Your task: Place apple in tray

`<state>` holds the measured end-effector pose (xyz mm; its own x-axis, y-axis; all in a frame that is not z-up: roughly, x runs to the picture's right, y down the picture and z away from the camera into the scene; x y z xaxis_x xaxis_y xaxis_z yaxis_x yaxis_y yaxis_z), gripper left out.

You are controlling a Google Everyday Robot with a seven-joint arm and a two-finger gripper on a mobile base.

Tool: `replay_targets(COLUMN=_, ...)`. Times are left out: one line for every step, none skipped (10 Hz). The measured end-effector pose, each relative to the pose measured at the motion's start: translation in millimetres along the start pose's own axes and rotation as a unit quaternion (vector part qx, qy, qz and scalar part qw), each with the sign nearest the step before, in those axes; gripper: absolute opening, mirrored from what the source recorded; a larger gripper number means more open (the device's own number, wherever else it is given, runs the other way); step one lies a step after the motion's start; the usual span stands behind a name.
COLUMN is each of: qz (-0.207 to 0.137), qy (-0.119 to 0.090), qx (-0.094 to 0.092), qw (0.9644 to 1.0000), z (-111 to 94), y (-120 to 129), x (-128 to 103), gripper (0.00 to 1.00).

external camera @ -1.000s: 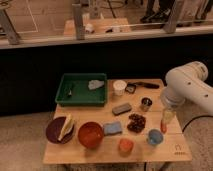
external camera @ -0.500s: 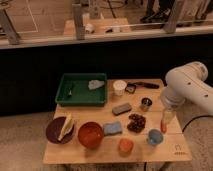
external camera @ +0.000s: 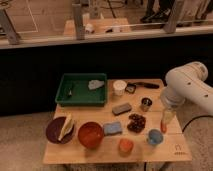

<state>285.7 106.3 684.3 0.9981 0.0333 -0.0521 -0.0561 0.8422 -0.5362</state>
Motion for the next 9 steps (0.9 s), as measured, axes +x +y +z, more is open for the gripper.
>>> replay_targets(qz=0.0, qy=0.0, qx=0.0, qw=1.0, z=0.0, y=0.0, x=0.0, gripper=0.8)
replay_targets(qz=0.0, qy=0.0, qx=0.0, qw=1.0, z=0.0, y=0.0, x=0.0, gripper=0.8)
replay_targets(qz=0.0, qy=0.0, qx=0.0, qw=1.0, z=0.0, y=0.0, x=0.0, gripper=0.8)
replay_targets(qz=0.0, qy=0.0, qx=0.0, qw=1.0, z=0.0, y=0.0, x=0.0, gripper=0.8)
replay_targets(qz=-0.002, qy=-0.002, qx=0.0, qw=1.0, z=-0.5, y=0.7, x=-0.6, gripper=0.8)
replay_targets(qz=-0.013, qy=-0.016, qx=-0.003, qw=0.9998, z=-2.0, y=4.4, x=-4.9, gripper=0.8)
replay_targets(qz=-0.033, qy=-0.042, qx=-0.01, qw=0.9986, z=-3.9, y=17.4, x=-16.0, gripper=0.8)
replay_targets(qz=-0.051, qy=-0.064, qx=-0.016, qw=0.9965, z=-6.3, y=33.5, x=-29.1, gripper=0.8)
replay_targets(qz=-0.065, qy=-0.078, qx=-0.021, qw=0.9946, z=-8.1, y=50.0, x=-37.8, gripper=0.8)
